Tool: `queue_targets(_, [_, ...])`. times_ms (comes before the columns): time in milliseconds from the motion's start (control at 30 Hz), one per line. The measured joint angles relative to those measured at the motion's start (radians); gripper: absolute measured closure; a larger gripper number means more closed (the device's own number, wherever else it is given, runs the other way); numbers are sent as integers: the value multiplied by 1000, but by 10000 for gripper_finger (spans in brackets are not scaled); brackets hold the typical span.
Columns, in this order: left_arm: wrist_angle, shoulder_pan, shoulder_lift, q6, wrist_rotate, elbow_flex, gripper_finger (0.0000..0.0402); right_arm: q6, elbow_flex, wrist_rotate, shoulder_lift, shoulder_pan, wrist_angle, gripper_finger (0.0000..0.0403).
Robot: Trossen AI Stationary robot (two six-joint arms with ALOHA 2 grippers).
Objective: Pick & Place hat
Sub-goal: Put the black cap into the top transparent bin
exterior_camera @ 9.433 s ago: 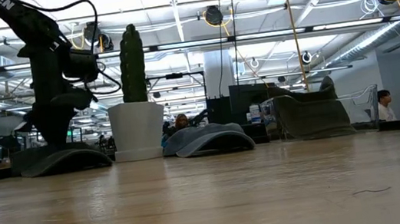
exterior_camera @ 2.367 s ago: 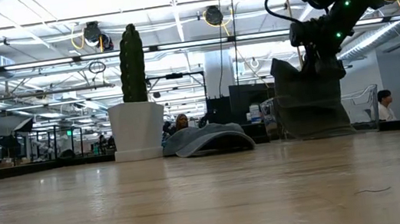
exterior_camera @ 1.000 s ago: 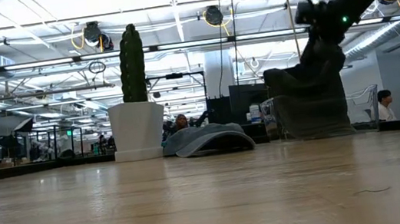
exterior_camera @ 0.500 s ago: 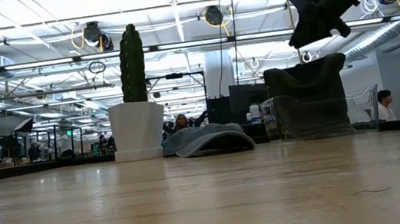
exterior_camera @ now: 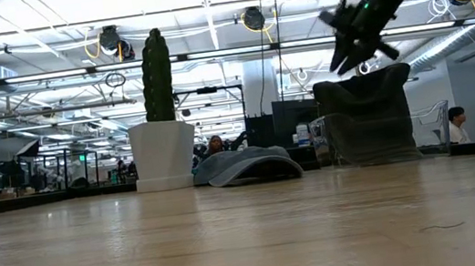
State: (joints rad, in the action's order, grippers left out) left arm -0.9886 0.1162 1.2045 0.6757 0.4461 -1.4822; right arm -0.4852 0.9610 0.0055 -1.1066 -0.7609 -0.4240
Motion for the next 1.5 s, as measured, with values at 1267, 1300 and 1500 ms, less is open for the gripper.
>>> queue_targets(1267, [-1, -10, 0, -39, 31, 0, 325, 30, 16, -37, -108, -148, -35, 314])
queue_targets(1300, [-1, -11, 0, -39, 30, 0, 325, 34, 16, -37, -127, -144, -33, 314])
queue_targets(1500, [-1, -10, 0, -39, -1, 0, 325, 42, 16, -33, -229, -141, -3, 314])
